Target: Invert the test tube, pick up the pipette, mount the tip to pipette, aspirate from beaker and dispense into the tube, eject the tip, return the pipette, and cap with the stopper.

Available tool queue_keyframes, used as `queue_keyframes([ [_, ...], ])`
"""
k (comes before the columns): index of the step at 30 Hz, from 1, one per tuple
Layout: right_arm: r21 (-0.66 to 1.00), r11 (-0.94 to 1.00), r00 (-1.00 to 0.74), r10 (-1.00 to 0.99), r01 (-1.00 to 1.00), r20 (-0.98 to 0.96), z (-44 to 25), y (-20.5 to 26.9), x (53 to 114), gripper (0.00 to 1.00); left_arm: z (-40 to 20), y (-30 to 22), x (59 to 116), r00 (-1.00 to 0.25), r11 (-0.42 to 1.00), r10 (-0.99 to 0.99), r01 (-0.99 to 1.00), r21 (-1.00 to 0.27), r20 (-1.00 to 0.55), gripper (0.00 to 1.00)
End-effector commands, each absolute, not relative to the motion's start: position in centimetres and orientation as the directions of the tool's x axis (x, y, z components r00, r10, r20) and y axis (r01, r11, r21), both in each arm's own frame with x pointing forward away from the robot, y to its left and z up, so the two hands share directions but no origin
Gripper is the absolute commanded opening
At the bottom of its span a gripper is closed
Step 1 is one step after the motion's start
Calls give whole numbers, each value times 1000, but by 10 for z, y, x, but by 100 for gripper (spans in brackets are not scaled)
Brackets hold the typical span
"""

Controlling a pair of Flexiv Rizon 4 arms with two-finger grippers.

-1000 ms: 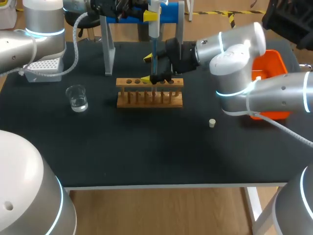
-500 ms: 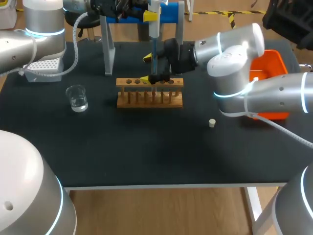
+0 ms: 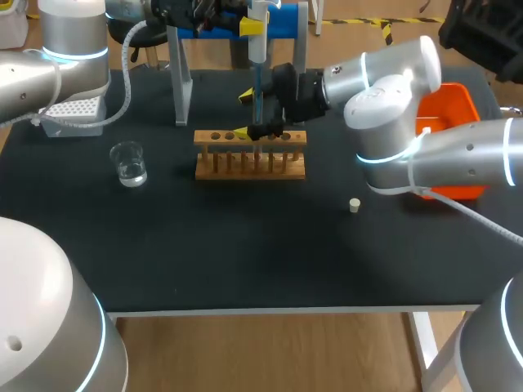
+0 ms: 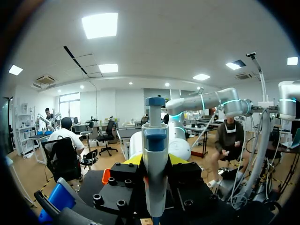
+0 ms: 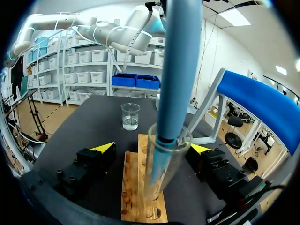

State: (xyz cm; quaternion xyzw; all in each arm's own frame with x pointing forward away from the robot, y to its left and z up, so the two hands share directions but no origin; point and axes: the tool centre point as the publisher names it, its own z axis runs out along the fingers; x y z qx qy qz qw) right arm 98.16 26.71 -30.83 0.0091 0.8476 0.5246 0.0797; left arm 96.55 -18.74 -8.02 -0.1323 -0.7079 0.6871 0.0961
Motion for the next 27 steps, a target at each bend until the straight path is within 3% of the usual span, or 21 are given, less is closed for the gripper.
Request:
queue_keyframes([
  [1, 888, 454, -988, 97, -67, -124, -307, 267, 982, 100, -80, -188, 965, -947, 21, 317, 56, -998, -46, 0],
  [27, 888, 454, -988, 97, -67, -124, -307, 267, 982, 100, -63, -196, 962, -946, 55, 318, 79, -995, -57, 0],
])
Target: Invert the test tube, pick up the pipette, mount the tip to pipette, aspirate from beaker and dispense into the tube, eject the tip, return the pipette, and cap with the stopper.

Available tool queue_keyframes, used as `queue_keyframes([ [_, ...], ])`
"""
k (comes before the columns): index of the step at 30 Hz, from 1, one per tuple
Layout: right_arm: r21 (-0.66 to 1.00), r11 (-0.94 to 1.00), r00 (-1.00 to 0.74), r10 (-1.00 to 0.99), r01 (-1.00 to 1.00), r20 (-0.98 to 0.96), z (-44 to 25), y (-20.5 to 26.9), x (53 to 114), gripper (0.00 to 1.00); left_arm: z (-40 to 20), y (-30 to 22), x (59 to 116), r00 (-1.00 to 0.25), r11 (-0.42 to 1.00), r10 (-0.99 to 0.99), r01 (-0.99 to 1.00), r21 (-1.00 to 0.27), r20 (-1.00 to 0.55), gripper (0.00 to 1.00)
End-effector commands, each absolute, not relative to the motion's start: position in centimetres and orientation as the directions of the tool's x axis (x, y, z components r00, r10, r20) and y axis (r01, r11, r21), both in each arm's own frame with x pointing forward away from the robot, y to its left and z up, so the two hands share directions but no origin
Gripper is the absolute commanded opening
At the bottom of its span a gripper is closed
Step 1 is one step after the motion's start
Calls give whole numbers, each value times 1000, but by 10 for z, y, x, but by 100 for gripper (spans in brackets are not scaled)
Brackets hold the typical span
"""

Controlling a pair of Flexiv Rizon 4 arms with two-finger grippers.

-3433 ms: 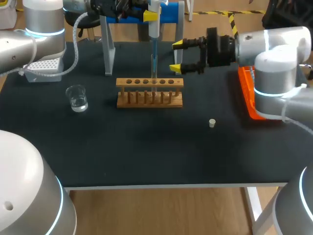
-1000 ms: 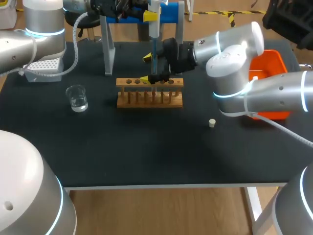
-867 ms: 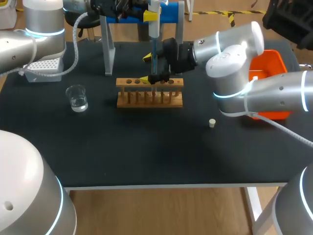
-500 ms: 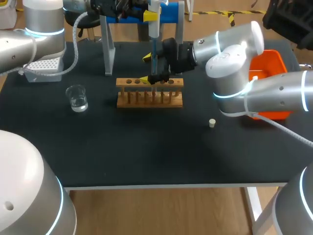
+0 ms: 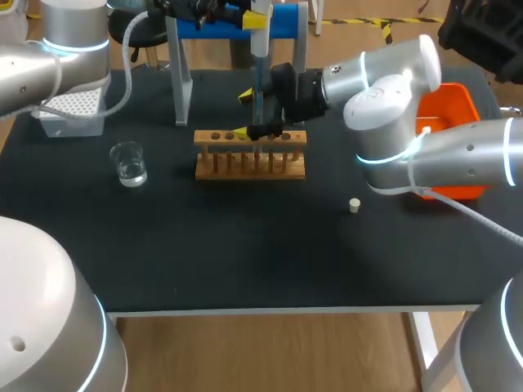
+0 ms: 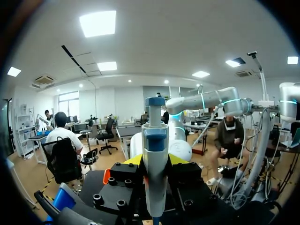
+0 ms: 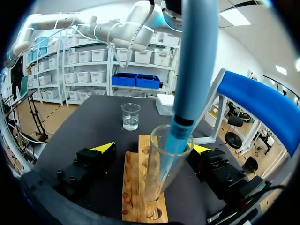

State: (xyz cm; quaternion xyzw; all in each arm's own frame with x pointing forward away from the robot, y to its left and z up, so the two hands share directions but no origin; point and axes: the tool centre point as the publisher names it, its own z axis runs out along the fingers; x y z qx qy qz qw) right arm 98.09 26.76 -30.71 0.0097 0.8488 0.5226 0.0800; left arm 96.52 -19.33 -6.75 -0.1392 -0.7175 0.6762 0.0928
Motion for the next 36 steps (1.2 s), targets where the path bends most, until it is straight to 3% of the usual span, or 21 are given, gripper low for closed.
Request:
queue_keyframes([
  [1, 888, 454, -988, 97, -67, -124, -307, 267, 982, 100, -62, -196, 962, -946, 58, 318, 81, -995, -58, 0],
  [36, 888, 454, -988, 97, -67, -124, -307, 267, 982, 100, -26, -209, 946, -946, 120, 307, 145, -982, -103, 0],
])
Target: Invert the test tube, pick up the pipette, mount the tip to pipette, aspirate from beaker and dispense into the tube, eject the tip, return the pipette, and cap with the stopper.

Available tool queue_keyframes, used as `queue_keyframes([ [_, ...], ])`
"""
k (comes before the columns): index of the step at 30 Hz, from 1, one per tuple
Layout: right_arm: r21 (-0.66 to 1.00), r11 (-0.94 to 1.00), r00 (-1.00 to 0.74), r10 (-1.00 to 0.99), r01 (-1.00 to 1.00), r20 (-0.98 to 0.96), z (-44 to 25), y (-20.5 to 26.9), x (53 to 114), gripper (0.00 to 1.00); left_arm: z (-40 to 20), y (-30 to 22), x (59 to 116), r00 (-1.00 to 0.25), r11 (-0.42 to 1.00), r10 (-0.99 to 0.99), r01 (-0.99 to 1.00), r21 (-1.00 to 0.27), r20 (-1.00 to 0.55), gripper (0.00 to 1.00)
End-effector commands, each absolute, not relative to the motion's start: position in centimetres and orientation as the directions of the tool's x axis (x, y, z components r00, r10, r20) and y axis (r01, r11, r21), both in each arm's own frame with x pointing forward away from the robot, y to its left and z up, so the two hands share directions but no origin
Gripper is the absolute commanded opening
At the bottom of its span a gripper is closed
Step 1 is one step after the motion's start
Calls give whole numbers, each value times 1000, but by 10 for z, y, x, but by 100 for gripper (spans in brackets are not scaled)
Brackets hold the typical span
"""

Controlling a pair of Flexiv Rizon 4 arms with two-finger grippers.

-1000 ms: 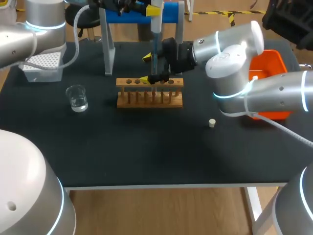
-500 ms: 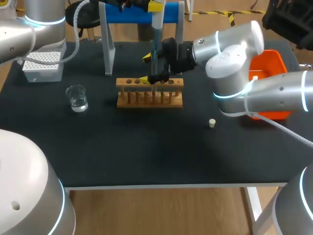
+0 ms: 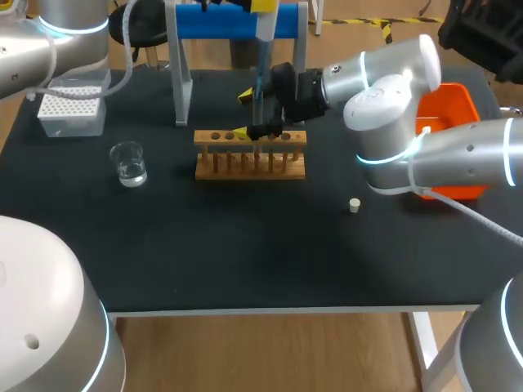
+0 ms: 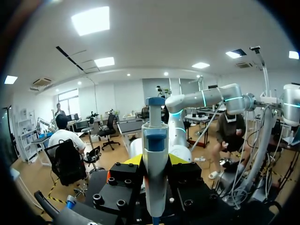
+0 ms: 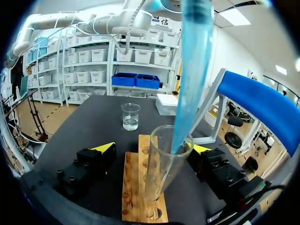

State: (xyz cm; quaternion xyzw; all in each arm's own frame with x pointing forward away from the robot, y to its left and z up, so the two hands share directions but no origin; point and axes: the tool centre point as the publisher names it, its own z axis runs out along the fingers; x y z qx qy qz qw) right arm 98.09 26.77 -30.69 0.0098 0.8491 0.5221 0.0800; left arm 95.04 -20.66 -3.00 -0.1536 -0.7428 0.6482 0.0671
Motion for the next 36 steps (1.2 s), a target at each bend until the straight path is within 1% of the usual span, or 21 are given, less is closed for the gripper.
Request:
queue_keyframes([
  [1, 888, 454, -988, 97, -67, -124, -307, 267, 982, 100, -25, -209, 946, -946, 122, 307, 148, -981, -104, 0],
  [18, 888, 454, -988, 97, -67, -124, -307, 267, 982, 100, -1, -213, 931, -949, 160, 285, 187, -969, -136, 0],
  [24, 888, 454, -988, 97, -67, -124, -307, 267, 982, 100, 13, -206, 921, -951, 181, 258, 219, -959, -169, 0],
  [28, 888, 454, -988, 97, -67, -124, -307, 267, 982, 100, 19, -184, 910, -962, 203, 206, 223, -954, -181, 0],
  [36, 888, 454, -988, 97, -67, -124, -307, 267, 982, 100, 8, -107, 868, -982, 260, 65, 186, -947, -175, 0],
])
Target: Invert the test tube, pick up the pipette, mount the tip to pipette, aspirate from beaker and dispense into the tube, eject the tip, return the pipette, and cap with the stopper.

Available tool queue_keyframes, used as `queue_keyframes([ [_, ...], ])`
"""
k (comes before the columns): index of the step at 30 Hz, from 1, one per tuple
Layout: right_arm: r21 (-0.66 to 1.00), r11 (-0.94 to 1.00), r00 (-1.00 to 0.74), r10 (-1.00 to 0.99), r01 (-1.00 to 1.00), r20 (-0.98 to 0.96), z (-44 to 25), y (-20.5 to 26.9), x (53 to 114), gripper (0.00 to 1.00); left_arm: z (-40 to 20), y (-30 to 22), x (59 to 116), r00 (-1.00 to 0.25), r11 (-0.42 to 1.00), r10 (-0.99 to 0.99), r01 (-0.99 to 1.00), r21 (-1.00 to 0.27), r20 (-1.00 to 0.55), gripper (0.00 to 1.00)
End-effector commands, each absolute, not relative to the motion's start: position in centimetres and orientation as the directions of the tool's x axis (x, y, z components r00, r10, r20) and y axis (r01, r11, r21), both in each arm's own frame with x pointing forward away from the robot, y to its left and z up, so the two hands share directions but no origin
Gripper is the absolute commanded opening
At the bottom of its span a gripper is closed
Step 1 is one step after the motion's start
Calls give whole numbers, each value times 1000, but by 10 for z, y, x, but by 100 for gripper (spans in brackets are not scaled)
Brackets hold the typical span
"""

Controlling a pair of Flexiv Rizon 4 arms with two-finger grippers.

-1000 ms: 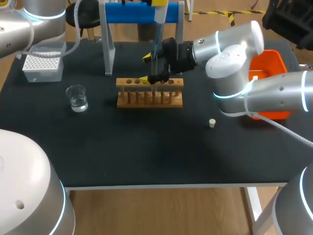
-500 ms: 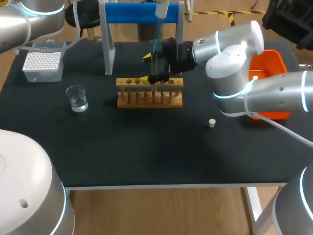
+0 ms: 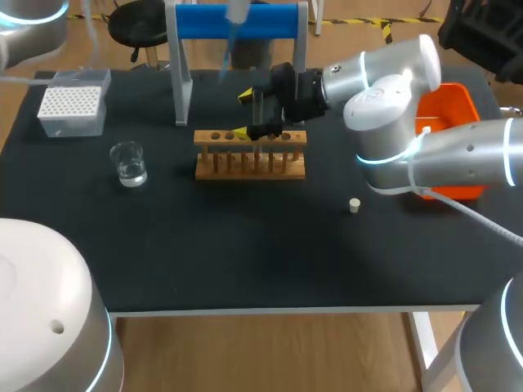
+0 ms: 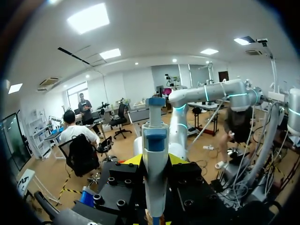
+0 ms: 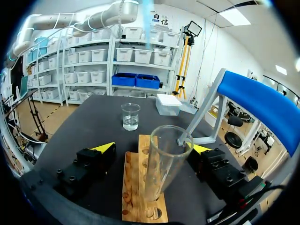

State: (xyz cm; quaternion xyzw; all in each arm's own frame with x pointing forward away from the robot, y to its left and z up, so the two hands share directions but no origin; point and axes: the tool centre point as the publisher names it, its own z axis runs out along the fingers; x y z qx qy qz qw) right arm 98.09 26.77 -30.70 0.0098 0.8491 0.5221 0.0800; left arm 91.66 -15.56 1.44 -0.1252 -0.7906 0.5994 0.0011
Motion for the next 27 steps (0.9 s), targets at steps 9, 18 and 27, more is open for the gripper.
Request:
queue_keyframes([
  [9, 888, 454, -988, 97, -67, -124, -307, 267, 982, 100, -40, -58, 816, -987, 240, -10, 156, -958, -163, 0],
  [18, 888, 454, -988, 97, -67, -124, -307, 267, 982, 100, -87, -79, 785, -988, 197, 5, 152, -968, -154, 0],
  [27, 888, 454, -988, 97, -67, -124, -307, 267, 982, 100, -118, -123, 778, -984, 145, -13, 174, -974, -178, 0],
])
